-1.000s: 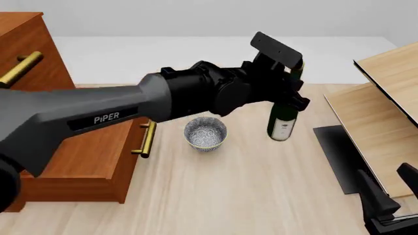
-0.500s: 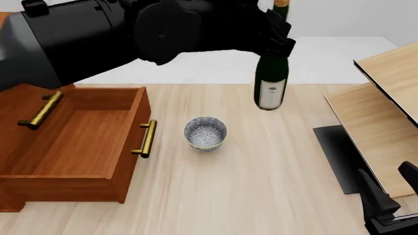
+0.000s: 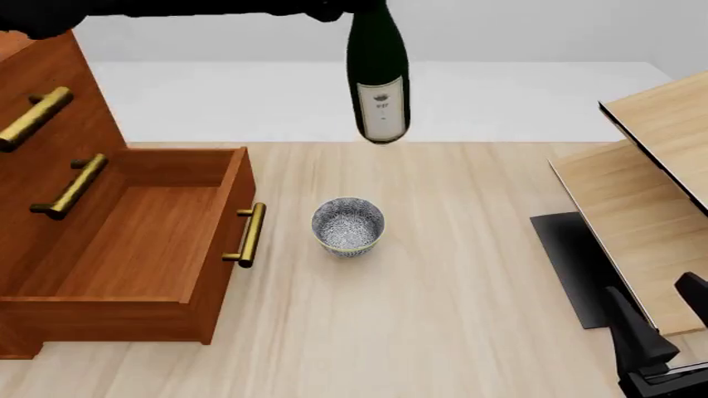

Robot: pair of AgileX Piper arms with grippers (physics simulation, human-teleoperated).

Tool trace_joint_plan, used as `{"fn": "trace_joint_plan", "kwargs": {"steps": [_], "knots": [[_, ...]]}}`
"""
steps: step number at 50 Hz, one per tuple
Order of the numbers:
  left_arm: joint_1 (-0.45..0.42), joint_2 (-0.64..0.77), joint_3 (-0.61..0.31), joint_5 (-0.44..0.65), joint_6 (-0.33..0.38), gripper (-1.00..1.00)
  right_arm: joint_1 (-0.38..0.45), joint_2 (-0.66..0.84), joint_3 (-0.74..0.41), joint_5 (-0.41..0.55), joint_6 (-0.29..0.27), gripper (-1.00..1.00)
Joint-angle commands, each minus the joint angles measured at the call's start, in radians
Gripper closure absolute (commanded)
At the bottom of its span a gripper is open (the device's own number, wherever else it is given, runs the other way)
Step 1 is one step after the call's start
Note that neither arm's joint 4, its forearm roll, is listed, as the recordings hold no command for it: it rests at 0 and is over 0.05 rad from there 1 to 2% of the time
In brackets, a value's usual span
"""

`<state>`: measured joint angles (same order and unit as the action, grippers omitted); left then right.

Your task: Put the wine bottle in the bottom drawer of the cabinet.

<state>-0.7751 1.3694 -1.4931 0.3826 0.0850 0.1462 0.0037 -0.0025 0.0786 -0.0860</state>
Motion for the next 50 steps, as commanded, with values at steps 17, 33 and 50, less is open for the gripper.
{"fn": "trace_joint_plan", "kwargs": {"steps": [17, 33, 50], "knots": [[0.211, -0.203, 0.013, 0.131, 0.016, 1.0, 0.013, -0.002, -0.004, -0.006, 0.005, -1.0], [0.302, -0.303, -0.025, 0.283, -0.001, 1.0, 0.022, -0.002, -0.006, -0.005, 0.009, -1.0], [0.378, -0.355, -0.041, 0.418, 0.034, 1.0, 0.025, -0.003, -0.004, -0.006, 0.015, -1.0]]}}
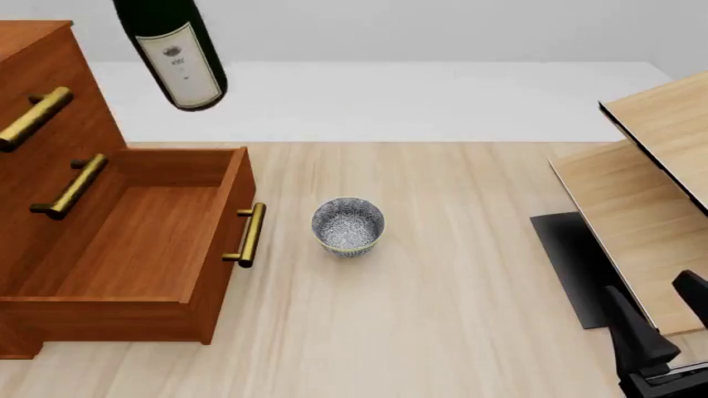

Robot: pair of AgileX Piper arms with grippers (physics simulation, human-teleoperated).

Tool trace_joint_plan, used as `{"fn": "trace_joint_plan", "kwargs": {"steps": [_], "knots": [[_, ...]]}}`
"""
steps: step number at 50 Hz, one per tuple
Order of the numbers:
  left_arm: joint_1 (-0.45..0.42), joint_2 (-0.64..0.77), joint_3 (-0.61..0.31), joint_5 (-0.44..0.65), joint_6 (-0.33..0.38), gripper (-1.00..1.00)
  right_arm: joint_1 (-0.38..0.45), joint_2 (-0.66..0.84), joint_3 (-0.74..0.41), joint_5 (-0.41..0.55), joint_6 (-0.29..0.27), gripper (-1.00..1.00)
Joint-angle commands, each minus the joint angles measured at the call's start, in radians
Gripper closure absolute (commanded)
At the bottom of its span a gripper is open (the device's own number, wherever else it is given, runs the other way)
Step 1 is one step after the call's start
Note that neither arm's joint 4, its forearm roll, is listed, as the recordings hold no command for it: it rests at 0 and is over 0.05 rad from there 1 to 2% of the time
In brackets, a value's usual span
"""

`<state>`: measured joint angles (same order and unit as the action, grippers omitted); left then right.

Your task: Put the wine bottle in the bottom drawer of the cabinet.

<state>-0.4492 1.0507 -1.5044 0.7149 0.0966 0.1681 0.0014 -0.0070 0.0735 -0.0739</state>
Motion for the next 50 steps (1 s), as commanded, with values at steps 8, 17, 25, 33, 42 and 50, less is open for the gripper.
{"fn": "trace_joint_plan", "kwargs": {"steps": [8, 17, 25, 33, 42, 50], "knots": [[0.077, -0.044, -0.054, 0.145, 0.039, 1.0, 0.006, 0.0, 0.003, 0.001, 0.006, -1.0], [0.107, -0.047, -0.033, 0.183, 0.054, 1.0, 0.006, 0.0, 0.004, 0.001, 0.007, -1.0], [0.119, -0.068, 0.028, 0.18, 0.065, 1.0, 0.009, 0.0, 0.005, 0.002, 0.007, -1.0], [0.151, -0.078, 0.068, 0.168, 0.076, 1.0, 0.014, 0.001, 0.005, 0.001, 0.004, -1.0], [0.201, -0.082, 0.103, 0.152, 0.047, 1.0, 0.014, 0.002, 0.006, 0.004, 0.005, -1.0], [0.215, -0.067, 0.111, 0.156, 0.025, 1.0, 0.014, 0.002, 0.006, 0.005, 0.005, -1.0]]}}
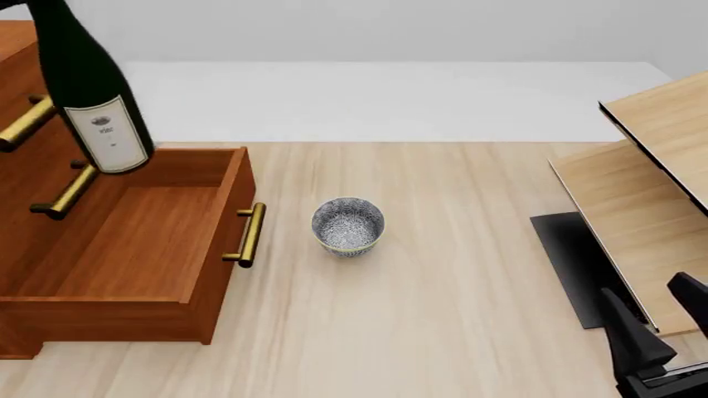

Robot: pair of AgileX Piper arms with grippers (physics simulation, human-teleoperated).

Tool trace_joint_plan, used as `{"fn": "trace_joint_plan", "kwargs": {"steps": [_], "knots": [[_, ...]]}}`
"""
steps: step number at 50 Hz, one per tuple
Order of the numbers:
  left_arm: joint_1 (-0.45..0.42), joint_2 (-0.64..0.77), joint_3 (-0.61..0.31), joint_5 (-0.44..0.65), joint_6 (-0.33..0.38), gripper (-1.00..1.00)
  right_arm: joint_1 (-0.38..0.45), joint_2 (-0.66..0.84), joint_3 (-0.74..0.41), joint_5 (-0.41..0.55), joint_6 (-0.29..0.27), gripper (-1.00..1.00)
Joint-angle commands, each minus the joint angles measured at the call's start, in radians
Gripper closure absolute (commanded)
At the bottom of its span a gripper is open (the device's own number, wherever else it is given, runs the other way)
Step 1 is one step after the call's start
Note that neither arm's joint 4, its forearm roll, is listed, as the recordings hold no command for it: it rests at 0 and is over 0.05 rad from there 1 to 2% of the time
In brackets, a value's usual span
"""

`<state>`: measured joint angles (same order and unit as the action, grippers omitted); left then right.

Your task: Put the wine bottle in the bottom drawer of the cabinet.

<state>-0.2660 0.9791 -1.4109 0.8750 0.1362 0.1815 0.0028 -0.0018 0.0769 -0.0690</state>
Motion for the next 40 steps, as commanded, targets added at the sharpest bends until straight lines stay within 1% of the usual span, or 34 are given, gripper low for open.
{"fn": "trace_joint_plan", "kwargs": {"steps": [1, 3, 7, 15, 19, 24, 32, 40], "knots": [[0.033, 0.003, 0.022, -0.009, -0.011, 1.0, 0.001, 0.0, 0.0, 0.002, 0.0, -1.0], [0.041, 0.009, 0.038, -0.012, -0.024, 1.0, 0.001, 0.0, 0.001, 0.003, -0.001, -1.0], [0.041, 0.0, 0.08, -0.029, -0.021, 1.0, -0.001, 0.0, 0.001, 0.003, 0.0, -1.0], [0.051, 0.004, 0.1, -0.034, -0.023, 1.0, -0.003, 0.0, 0.001, 0.006, -0.001, -1.0], [0.071, 0.015, 0.108, -0.044, -0.04, 1.0, -0.004, 0.0, 0.001, 0.006, 0.0, -1.0], [0.066, 0.01, 0.146, -0.049, -0.03, 1.0, -0.004, 0.0, 0.001, 0.007, -0.001, -1.0], [0.075, 0.006, 0.166, -0.051, -0.037, 1.0, -0.002, 0.0, 0.001, 0.007, -0.002, -1.0], [0.081, 0.006, 0.185, -0.059, -0.059, 1.0, -0.001, 0.0, 0.001, 0.008, -0.003, -1.0]]}}
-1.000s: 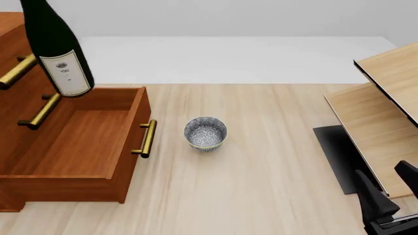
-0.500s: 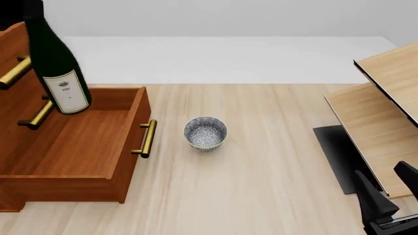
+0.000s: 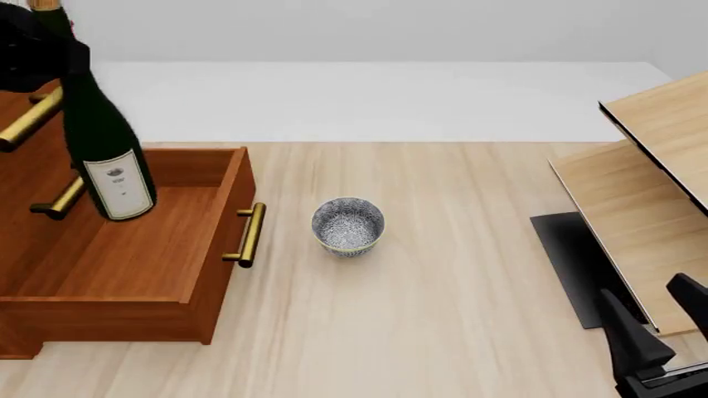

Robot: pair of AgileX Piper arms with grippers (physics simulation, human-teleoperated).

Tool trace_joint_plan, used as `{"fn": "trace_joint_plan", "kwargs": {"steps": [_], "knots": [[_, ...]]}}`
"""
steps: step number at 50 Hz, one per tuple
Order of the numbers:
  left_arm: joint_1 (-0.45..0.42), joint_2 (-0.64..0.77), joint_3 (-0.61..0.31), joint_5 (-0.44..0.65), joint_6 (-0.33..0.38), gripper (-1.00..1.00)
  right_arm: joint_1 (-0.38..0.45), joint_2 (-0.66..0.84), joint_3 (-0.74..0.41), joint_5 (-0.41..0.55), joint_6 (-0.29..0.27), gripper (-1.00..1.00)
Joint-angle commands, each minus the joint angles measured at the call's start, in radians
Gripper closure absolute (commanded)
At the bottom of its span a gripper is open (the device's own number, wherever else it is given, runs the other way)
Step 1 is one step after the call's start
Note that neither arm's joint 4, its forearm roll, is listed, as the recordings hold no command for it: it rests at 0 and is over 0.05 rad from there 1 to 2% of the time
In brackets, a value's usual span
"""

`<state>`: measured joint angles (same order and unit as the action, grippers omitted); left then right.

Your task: Put the wine bottle in the bottom drawer of the cabinet.

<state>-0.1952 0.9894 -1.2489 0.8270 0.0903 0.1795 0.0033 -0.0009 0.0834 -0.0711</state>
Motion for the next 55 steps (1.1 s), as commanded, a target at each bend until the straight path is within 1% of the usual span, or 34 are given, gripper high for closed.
{"fn": "trace_joint_plan", "kwargs": {"steps": [1, 5, 7, 9, 10, 16, 29, 31, 35, 43, 55], "knots": [[0.009, -0.005, 0.025, -0.011, -0.013, 1.0, 0.001, 0.0, 0.0, 0.001, -0.002, -1.0], [0.014, -0.003, 0.025, -0.013, -0.014, 1.0, 0.0, 0.0, 0.0, 0.001, -0.002, -1.0], [0.016, -0.002, 0.03, -0.016, -0.003, 1.0, 0.001, 0.001, 0.0, 0.001, -0.003, -1.0], [0.016, 0.001, 0.028, -0.015, -0.009, 1.0, 0.002, 0.001, 0.0, 0.002, -0.003, -1.0], [0.019, 0.0, 0.034, -0.019, -0.001, 1.0, 0.001, 0.0, 0.0, 0.002, -0.003, -1.0], [0.016, -0.005, 0.069, -0.034, -0.018, 1.0, 0.0, 0.001, 0.0, 0.002, -0.003, -1.0], [0.02, 0.0, 0.108, -0.067, -0.039, 1.0, -0.004, 0.0, 0.0, 0.006, -0.003, -1.0], [0.017, 0.002, 0.113, -0.069, -0.053, 1.0, -0.004, 0.0, 0.001, 0.008, -0.004, -1.0], [0.02, 0.003, 0.125, -0.078, -0.049, 1.0, -0.005, 0.001, 0.001, 0.008, -0.004, -1.0], [0.012, -0.015, 0.177, -0.094, -0.055, 1.0, -0.004, 0.001, 0.001, 0.009, -0.005, -1.0], [0.006, -0.035, 0.231, -0.111, -0.066, 1.0, -0.004, 0.001, 0.001, 0.01, -0.007, -1.0]]}}
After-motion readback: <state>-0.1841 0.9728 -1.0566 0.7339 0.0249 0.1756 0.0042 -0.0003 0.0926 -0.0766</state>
